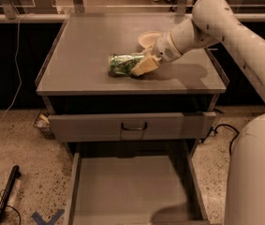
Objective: Pick green can from middle drawer and place on counter
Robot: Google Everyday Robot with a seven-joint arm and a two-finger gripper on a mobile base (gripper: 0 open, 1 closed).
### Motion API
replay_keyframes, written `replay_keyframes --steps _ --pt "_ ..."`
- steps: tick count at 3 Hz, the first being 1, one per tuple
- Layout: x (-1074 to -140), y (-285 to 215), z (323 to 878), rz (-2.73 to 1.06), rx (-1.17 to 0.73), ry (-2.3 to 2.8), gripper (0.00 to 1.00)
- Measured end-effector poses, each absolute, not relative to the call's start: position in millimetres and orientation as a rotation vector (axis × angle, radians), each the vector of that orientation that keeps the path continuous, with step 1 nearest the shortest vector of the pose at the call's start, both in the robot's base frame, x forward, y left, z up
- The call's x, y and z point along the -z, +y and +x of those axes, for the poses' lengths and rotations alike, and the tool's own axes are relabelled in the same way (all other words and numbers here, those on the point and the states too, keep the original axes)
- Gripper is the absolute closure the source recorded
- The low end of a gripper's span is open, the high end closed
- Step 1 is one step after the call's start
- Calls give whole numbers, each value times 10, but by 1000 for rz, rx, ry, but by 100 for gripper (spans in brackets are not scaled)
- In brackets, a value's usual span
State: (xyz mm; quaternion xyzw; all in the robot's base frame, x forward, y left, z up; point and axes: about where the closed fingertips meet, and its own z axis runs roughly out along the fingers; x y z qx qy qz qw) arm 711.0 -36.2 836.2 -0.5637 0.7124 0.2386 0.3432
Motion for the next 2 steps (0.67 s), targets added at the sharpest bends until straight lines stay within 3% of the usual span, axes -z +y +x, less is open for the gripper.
replay_keyframes --steps 1,2 --pt "-8362 -362 7110 -1465 -620 1851 0" --pt "-8362 -361 7110 -1465 -620 1851 0"
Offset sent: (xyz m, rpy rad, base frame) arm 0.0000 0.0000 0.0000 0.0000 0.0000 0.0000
